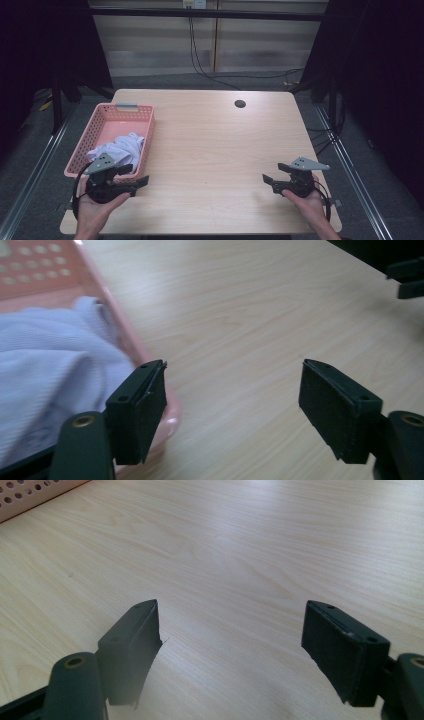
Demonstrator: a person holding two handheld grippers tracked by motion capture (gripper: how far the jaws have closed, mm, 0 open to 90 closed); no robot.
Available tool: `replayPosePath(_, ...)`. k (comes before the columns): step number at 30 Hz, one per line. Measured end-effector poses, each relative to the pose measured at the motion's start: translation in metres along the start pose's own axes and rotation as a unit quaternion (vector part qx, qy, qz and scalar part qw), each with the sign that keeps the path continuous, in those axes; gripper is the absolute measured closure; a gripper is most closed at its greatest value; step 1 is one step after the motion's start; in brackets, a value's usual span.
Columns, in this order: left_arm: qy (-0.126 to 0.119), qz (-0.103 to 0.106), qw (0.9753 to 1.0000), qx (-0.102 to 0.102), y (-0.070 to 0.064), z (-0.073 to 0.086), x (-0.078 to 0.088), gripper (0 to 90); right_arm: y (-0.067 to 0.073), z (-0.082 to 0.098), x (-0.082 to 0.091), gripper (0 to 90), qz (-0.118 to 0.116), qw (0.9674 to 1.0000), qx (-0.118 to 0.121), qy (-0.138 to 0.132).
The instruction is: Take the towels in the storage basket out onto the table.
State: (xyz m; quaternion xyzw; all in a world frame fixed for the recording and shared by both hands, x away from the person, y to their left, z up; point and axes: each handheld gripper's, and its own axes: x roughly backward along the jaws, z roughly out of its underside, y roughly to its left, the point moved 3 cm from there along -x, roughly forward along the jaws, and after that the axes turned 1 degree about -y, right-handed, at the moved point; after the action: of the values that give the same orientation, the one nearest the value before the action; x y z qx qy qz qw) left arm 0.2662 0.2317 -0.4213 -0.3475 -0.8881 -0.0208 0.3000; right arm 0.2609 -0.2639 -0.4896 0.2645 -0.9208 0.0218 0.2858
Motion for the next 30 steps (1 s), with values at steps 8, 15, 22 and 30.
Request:
replayPosePath(8,0.008,-0.033,0.9993,0.016,0.034,-0.011,0.011,21.1,0.002,0.0,-0.001,22.5,-0.004,1.0,0.001,0.003)
replayPosePath(15,0.045,-0.05,0.9976,0.013,0.059,-0.019,0.005,17.5,0.002,0.0,-0.003,22.0,-0.008,0.9999,0.002,0.007)
replayPosePath(22,0.064,-0.069,0.9953,0.022,0.082,-0.031,0.003,16.6,0.003,0.001,-0.003,21.5,-0.013,0.9999,0.004,0.007)
replayPosePath(30,0.09,-0.087,0.9921,0.014,0.111,-0.034,-0.016,18.4,0.004,0.001,-0.005,20.3,-0.018,0.9998,0.006,0.011)
